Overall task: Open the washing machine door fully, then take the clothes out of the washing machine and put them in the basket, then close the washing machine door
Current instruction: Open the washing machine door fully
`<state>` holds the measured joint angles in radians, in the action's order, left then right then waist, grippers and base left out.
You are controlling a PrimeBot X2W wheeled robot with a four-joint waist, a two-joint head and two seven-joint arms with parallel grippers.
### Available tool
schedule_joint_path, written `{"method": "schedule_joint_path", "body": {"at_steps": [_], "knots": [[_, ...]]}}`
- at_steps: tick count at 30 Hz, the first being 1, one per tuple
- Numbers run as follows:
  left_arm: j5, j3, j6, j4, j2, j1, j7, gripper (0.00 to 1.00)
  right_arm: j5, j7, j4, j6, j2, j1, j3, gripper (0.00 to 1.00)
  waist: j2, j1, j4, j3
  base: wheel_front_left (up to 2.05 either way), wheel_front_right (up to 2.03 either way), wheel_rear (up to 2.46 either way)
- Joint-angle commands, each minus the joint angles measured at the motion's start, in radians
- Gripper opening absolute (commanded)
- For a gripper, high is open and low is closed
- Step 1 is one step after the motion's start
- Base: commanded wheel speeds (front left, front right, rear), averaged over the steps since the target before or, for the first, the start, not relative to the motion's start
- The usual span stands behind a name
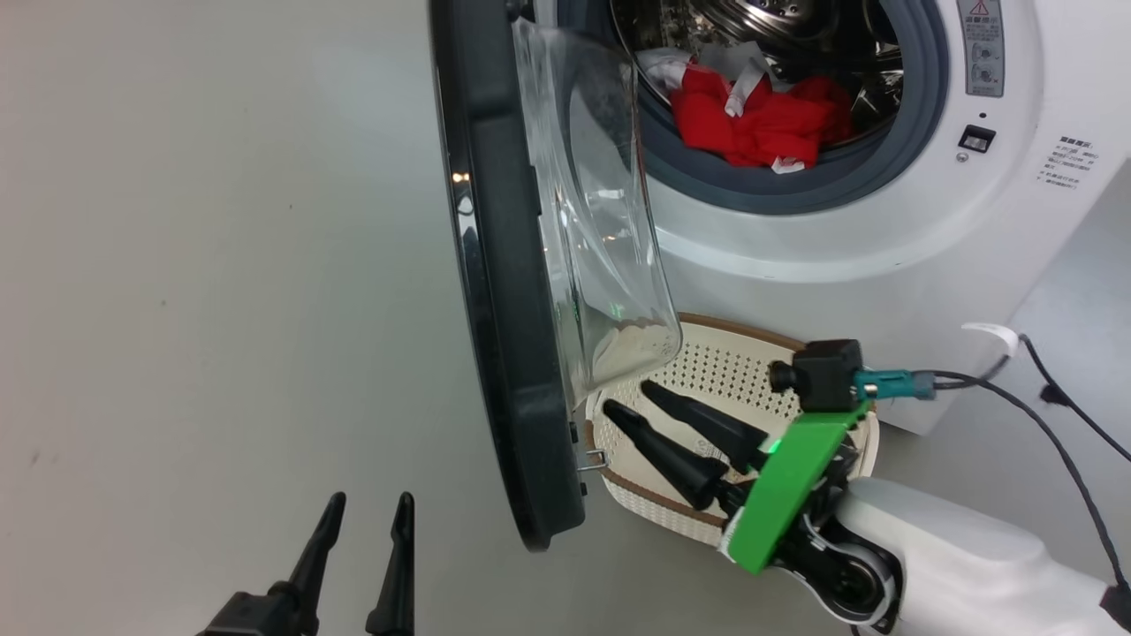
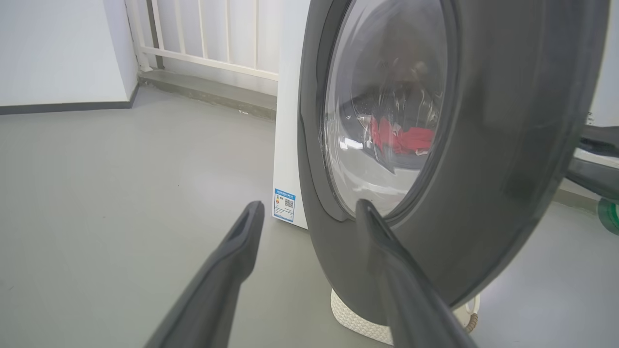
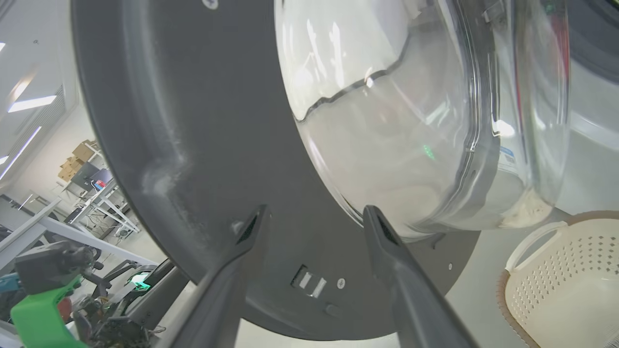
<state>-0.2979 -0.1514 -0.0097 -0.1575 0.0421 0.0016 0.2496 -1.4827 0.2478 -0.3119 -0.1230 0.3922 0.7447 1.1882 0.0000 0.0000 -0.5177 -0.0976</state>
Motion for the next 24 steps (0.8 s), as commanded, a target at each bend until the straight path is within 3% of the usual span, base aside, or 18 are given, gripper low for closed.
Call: {"method": "schedule_joint_path", "body": {"at_steps": [1,11,24], "knots": [[0.017,0.041,-0.008,0.014,0.008,-0.032,0.012,1.00,0.022,0.014,0.011,-0.008,0.008,-0.042,-0.027,1.00,0.0000,0.0000,0.004,0.005,0.00,0.00,0.00],[0.036,0.074,-0.032,-0.008,0.008,-0.041,0.012,1.00,0.094,0.014,-0.024,-0.008,0.034,-0.174,-0.151,1.00,0.0000,0.0000,0.047,0.014,0.00,0.00,0.00],[0.049,0.103,-0.039,-0.012,0.008,-0.030,0.012,1.00,0.330,0.014,-0.103,-0.008,-0.001,-0.380,-0.433,1.00,0.0000,0.0000,0.099,0.035,0.00,0.00,0.00]]}}
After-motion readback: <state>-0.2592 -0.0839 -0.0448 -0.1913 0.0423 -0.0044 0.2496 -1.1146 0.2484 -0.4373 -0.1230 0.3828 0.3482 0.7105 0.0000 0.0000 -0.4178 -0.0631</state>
